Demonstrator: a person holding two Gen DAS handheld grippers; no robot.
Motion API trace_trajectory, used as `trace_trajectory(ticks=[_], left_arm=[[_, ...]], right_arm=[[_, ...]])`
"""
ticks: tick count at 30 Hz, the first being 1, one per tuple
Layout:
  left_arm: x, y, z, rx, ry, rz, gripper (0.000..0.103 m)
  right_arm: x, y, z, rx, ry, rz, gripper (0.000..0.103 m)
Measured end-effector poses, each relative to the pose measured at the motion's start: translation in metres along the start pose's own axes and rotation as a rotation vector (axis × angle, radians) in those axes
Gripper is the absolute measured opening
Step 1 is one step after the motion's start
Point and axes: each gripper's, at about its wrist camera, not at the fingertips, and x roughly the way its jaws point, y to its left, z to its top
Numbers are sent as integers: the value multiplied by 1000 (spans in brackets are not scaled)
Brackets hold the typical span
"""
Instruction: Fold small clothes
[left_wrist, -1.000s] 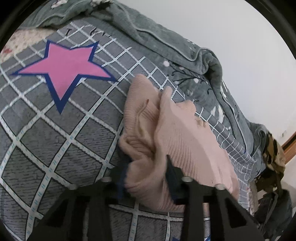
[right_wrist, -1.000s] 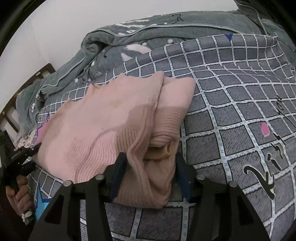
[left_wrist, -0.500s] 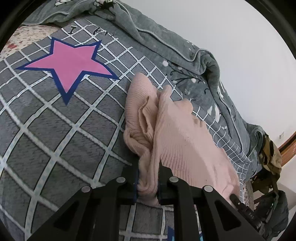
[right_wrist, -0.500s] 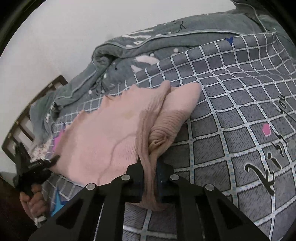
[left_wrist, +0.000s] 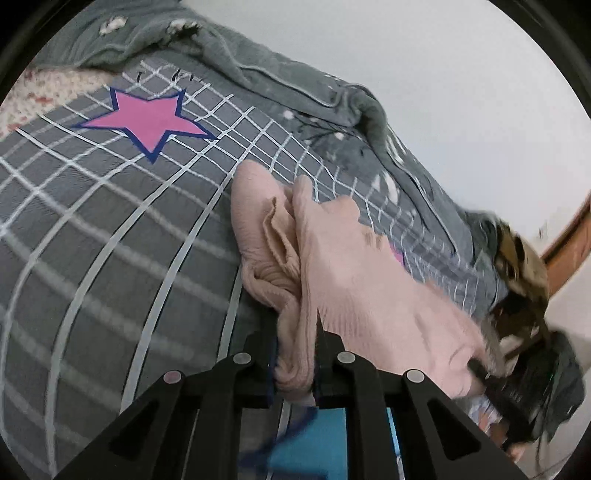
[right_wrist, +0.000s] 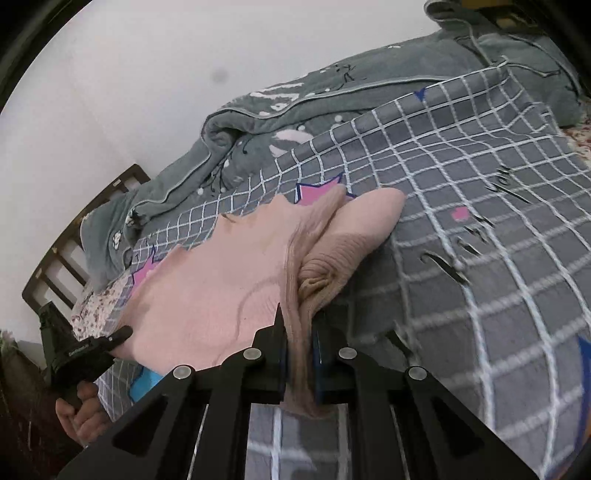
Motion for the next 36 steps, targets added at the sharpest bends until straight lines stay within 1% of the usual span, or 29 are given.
trace_trajectory(ticks=[2, 5, 6, 8, 9, 12, 13, 15, 17, 19, 22, 24, 26, 28, 29, 32, 34, 36], left_arm=[[-10, 0, -11, 21, -2, 0, 15], [-22, 4, -25, 44, -6, 51, 17], [-25, 6, -27, 49, -7, 69, 19], [-32, 11, -30, 61, -16, 115, 27], [-34, 13, -31, 67, -17, 125, 31], [-38, 21, -29, 65, -11, 106, 34], [-38, 22, -29, 64, -9, 105, 39], [-37, 26, -26, 60, -2, 101, 45], [-36, 26, -24, 50, -1, 86, 47], [-33, 24, -21, 43, -3, 66, 51], [-27, 20, -14, 39, -7, 49, 52], [-18, 16, -7, 49, -5, 50, 54], [-8, 12, -1, 60, 2, 58, 56], [1, 9, 3, 74, 5, 70, 62], [6, 8, 6, 82, 6, 75, 63], [16, 4, 11, 93, 8, 73, 64], [19, 1, 14, 95, 6, 70, 65], [23, -1, 15, 88, 13, 49, 65]], right_arm=[[-11, -3, -8, -5, 5, 4, 10], [-20, -7, -20, -9, 12, -9, 11], [-19, -8, -22, -3, 18, -22, 12], [-18, -11, -26, 13, 23, -31, 13], [-18, -11, -26, 18, 23, -39, 13], [-24, -10, -27, 9, 10, -67, 14], [-28, -8, -27, -1, 2, -85, 14], [-34, -4, -26, -21, -19, -120, 15], [-43, 3, -23, -58, -55, -163, 15], [-50, 14, -19, -97, -92, -200, 15], [-53, 37, -13, -171, -123, -210, 15], [-47, 55, -12, -221, -130, -200, 18], [-38, 71, -13, -257, -127, -177, 24], [-25, 87, -16, -278, -124, -151, 29], [-18, 94, -18, -283, -117, -142, 31], [8, 114, -26, -310, -85, -104, 32], [25, 127, -33, -348, -69, -108, 32], [40, 135, -41, -377, -63, -120, 32]])
